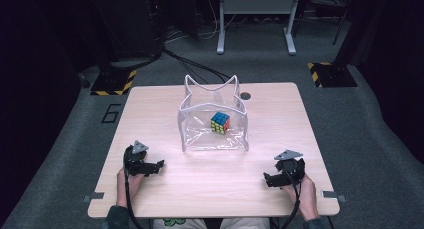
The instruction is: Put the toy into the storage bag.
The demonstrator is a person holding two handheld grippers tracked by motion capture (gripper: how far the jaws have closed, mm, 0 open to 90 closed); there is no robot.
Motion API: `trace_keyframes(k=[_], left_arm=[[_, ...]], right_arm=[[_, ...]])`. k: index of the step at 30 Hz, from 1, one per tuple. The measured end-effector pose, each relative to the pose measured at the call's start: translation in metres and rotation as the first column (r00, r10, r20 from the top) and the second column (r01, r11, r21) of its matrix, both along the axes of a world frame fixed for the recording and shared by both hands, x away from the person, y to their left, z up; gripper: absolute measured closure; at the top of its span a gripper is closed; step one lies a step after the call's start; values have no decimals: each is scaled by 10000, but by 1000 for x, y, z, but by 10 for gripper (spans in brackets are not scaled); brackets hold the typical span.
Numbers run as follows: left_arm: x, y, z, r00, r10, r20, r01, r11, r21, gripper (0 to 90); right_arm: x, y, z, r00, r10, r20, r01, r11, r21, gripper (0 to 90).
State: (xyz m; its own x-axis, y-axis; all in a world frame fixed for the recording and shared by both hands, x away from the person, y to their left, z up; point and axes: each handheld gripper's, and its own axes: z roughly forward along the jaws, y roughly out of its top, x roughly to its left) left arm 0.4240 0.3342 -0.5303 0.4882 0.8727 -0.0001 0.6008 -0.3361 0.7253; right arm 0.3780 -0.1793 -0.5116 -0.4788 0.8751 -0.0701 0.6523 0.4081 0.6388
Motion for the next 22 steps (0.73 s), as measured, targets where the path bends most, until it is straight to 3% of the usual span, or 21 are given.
trace_keyframes(k=[2,5,7,11,22], left_arm=[[0,0,0,10000,0,2,0,10000,15,51],[0,0,0,10000,4,3,-4,10000,11,51],[0,0,0,10000,6,0,-6,10000,5,51],[0,0,0,10000,12,3,-12,10000,12,51],[0,0,0,10000,18,5,-18,10000,7,51]], right_arm=[[0,0,-6,10000,19,-60,-20,10000,-53,20],[-2,-4,-10,10000,-1,14,0,9987,513,23],[-3,-8,-14,9997,48,223,-67,9962,871,16],[-6,-10,-18,9981,-6,614,-61,9940,1088,7],[-4,-12,-18,9981,280,548,-337,9938,1058,0]])
